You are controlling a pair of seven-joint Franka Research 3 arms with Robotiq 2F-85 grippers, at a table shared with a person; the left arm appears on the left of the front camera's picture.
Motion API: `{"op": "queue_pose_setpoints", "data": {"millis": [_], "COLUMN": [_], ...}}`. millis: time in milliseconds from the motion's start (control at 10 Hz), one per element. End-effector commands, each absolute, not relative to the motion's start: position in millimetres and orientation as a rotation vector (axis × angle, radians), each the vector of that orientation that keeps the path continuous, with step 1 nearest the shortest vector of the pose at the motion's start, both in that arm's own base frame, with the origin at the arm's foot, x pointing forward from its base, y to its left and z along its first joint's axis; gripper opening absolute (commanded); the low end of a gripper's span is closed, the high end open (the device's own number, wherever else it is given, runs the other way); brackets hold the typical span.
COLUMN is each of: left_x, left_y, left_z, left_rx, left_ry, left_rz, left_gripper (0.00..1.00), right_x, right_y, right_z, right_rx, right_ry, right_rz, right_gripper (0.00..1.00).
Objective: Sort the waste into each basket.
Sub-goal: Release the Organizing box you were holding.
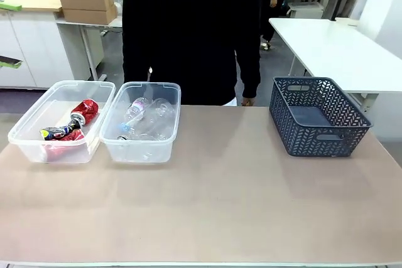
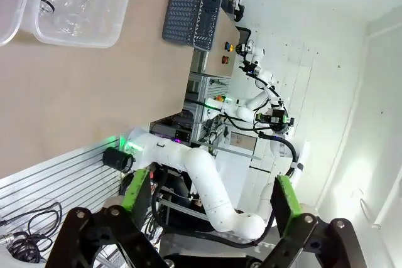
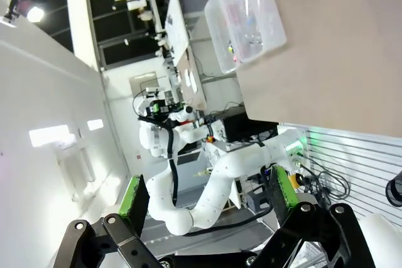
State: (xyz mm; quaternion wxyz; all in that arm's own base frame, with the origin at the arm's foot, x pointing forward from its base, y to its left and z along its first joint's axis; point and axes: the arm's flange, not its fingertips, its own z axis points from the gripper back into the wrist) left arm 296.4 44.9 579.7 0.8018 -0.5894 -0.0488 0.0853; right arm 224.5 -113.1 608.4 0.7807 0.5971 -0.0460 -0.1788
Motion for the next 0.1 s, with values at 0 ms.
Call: {"op": "queue_pose_setpoints", "data": {"millis": [0], "left_x": [294.9], "left_y": [46.5], "left_z": [577.4], "left_rx": [-1.255], "left_ry": [-0.108], "left_rz": [0.155], "left_gripper": [1.00], "right_x": [225.2], "right_y": [-113.3], "right_z": [611.9], "right_rx": [1.298], "right_ry": [-0.108], "right_rz": [-0.368], "right_gripper": [1.00]}}
